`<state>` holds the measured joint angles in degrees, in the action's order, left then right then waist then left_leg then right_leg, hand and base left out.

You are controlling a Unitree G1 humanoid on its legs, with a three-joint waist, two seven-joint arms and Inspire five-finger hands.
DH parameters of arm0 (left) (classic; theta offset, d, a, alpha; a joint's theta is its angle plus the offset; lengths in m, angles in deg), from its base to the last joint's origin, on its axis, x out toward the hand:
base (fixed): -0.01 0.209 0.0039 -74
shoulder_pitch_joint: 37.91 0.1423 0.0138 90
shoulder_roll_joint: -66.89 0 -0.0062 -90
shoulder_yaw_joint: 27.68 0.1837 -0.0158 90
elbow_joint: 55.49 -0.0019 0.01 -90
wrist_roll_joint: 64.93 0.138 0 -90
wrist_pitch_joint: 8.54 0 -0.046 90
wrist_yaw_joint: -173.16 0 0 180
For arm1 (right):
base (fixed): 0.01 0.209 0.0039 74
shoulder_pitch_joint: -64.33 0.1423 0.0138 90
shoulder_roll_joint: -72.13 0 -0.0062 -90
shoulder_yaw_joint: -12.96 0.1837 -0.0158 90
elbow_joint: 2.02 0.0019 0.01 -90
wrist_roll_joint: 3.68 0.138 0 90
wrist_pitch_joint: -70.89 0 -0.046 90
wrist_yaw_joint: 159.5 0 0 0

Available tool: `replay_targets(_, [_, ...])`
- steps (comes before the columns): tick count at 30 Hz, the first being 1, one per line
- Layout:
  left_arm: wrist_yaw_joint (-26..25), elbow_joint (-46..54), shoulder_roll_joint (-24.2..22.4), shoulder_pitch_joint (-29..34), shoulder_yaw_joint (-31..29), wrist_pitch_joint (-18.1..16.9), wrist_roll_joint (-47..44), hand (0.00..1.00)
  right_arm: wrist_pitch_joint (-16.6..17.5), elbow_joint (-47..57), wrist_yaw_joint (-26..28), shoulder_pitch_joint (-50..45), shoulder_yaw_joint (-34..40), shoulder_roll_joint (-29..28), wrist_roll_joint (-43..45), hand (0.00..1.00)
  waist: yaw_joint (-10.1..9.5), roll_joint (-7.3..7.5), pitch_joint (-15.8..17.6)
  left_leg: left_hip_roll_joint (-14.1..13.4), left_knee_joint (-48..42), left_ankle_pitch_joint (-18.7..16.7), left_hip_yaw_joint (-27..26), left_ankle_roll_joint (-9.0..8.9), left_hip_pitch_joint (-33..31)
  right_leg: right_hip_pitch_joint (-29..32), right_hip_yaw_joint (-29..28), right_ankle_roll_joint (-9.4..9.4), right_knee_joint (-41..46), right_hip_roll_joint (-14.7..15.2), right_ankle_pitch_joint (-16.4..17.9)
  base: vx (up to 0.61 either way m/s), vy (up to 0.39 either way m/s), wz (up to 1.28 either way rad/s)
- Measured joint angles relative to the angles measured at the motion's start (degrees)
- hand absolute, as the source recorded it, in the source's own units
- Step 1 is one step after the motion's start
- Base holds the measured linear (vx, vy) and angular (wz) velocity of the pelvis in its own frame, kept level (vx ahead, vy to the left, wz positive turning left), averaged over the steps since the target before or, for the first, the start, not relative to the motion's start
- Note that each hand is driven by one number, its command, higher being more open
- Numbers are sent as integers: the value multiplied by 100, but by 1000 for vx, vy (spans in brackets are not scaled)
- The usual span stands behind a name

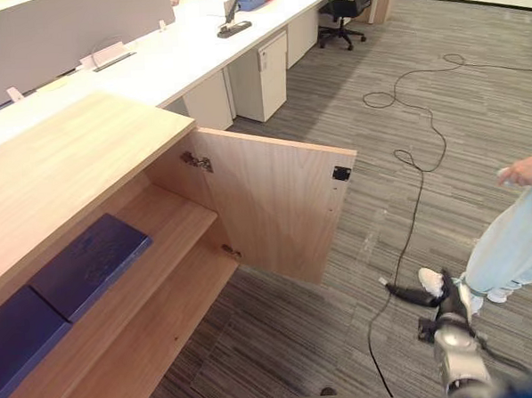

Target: Walk over to the cabinet, pick up the folder, carry it to the office cabinet, place the folder inside the office cabinet, then close the office cabinet door

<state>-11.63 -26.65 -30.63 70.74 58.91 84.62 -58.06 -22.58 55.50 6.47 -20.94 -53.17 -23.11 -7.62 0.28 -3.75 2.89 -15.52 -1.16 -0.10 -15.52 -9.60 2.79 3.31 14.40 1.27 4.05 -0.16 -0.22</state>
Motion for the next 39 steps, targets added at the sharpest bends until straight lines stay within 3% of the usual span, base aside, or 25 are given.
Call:
replay_targets(4, [20, 130, -41, 112, -23, -66, -7, 100, 219, 362, -405, 568, 172, 344, 261, 100, -31, 9, -19, 173, 7, 62, 221, 90, -124, -46, 136, 55, -111, 139, -119, -60, 51, 25])
replay_targets(8, [24, 261, -117, 254, -25, -146, -13, 100, 263, 385, -474, 1062, 170, 648, 433, 100, -49, -5, -26, 314, 10, 124, 390, 180, -243, -48, 247, 95, -193, 267, -211, -96, 50, 17])
replay_targets(14, [99, 384, -297, 379, 32, -187, -270, 100, 301, -630, -424, 2015, -320, 1418, 712, 100, -174, -115, -77, 479, 107, 267, 722, 280, -398, -55, 483, 158, -360, 389, -340, -76, 35, 23])
replay_targets(26, [168, 1009, -406, 654, 481, -241, -527, 100, 311, -2041, 104, 3488, -1606, 1434, 990, 100, -467, -188, 148, 578, 323, 481, 1186, 297, -419, -235, 908, 159, -426, 448, -360, -20, 13, 20])
replay_targets(39, [156, 1040, -433, 619, 539, -311, -737, 100, 313, -2771, 214, 4107, -2083, 1696, 1067, 100, -438, -202, 387, 576, 279, 510, 1344, 294, -465, -259, 988, 144, -424, 432, -375, -19, 11, 3])
